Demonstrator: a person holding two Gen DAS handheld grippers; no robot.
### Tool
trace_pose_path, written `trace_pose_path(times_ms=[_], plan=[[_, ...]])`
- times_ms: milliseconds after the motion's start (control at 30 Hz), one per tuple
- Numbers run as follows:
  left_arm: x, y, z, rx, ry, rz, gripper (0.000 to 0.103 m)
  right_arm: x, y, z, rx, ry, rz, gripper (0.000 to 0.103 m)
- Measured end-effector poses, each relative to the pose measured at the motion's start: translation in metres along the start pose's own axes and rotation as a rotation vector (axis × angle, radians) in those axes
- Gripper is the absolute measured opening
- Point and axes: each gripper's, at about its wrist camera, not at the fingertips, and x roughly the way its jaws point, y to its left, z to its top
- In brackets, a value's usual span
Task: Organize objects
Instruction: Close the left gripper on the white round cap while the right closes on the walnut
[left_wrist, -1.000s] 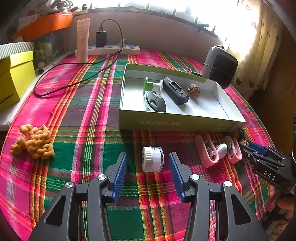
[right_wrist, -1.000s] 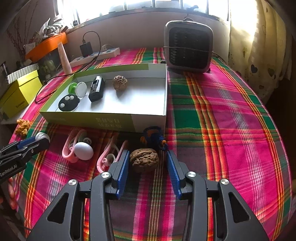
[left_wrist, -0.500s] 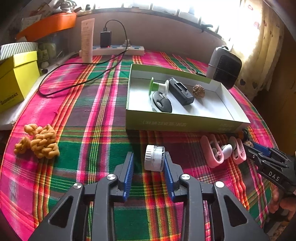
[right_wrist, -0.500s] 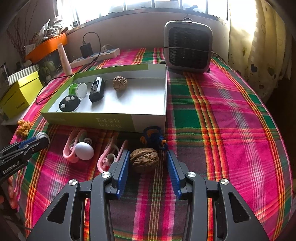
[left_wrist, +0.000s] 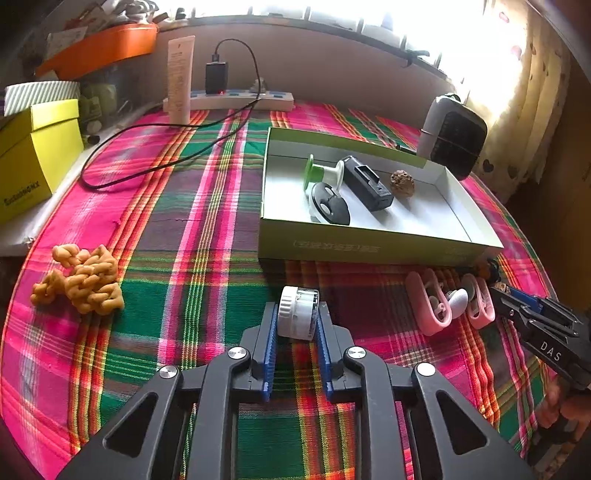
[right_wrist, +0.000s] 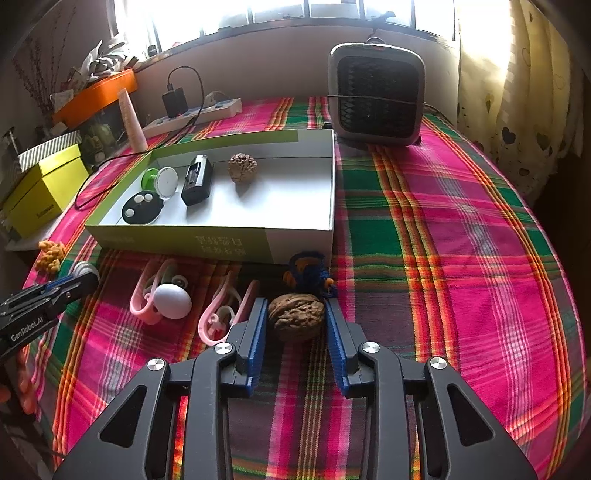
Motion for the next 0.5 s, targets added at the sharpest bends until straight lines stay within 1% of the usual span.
trace_pose_path(times_ms=[500], plan=[[-0.0018, -0.0029, -0.0009, 0.001, 0.001, -0.007, 0.018, -0.0017, 0.0006, -0.0021, -0.003, -0.006, 0.006, 0.032]])
